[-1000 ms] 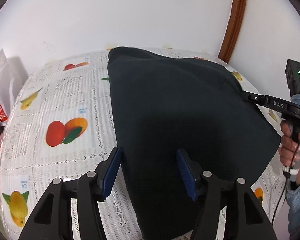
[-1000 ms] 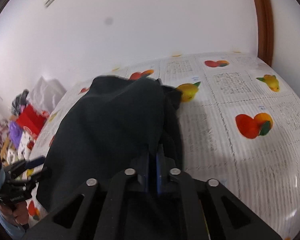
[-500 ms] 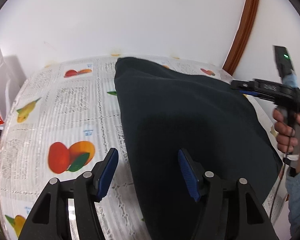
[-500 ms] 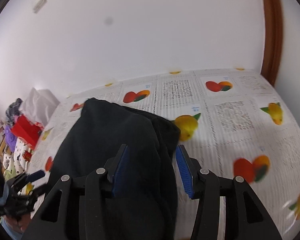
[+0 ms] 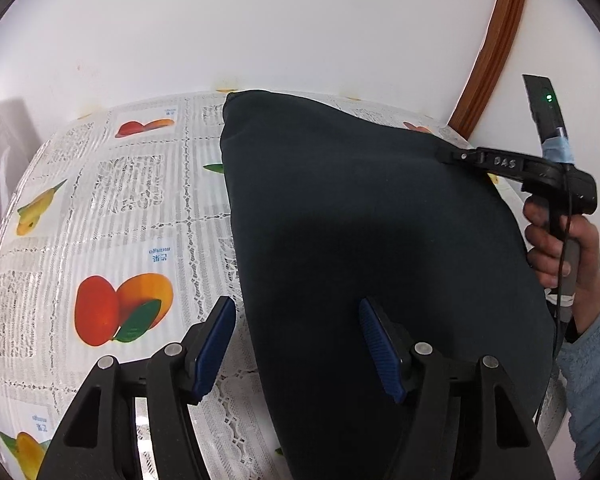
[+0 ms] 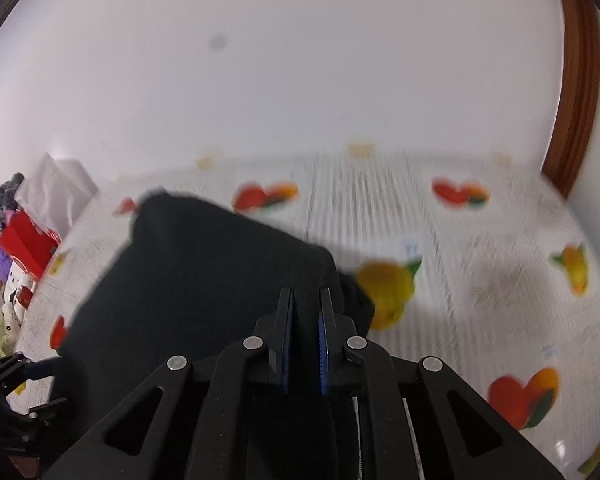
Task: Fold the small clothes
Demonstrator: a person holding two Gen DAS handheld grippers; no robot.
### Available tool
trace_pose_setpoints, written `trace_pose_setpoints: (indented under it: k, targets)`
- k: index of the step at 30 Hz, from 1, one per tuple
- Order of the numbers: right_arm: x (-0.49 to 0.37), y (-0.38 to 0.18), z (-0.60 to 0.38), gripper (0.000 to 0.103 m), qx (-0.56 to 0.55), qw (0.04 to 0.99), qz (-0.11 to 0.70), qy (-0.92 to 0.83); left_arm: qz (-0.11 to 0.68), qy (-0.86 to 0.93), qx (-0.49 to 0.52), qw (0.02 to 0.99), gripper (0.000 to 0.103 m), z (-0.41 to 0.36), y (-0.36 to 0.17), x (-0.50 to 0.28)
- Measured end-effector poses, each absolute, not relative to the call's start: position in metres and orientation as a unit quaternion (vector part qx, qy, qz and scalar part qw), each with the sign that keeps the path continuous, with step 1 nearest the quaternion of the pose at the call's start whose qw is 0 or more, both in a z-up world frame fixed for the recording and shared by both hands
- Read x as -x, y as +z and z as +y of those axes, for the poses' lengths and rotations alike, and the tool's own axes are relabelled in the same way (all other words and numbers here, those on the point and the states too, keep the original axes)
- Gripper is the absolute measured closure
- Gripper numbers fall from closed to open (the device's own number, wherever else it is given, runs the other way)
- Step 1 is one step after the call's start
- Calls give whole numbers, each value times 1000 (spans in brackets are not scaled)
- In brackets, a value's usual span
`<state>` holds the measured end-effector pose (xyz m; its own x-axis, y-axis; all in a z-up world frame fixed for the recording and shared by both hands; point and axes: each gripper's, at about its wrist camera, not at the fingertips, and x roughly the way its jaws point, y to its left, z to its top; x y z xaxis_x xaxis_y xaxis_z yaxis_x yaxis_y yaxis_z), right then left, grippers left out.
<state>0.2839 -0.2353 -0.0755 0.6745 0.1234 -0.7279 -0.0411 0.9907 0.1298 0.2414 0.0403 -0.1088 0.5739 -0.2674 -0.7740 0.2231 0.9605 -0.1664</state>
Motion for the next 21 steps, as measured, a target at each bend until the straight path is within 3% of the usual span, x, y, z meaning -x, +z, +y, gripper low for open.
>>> trace_pose_setpoints:
  k: [5,9,15,17,19,21]
  targets:
    - [-256,-54,-246,81,-74,914,398,33,437,-138,32,888,40,43,-104,-231]
    - [-215,-52,-257,63,-92,903,416,52,433,-145,37,889,41,44,-103,-217]
    - [-173,-79,-265,62,-149,883,437,85,429,-142,34,891,41,43,-103,-195]
    - [-171,-85,-264,65,-169,880,435,89,428,-136,30,893,41,41,-103,-190]
    - [-164,-83,-262,95,-178,885,416,107,427,-126,23,895,41,39,-104,-186]
    - [-153,-76,-263,95,-168,906,375,104,424,-119,16,898,41,37,-103,-182]
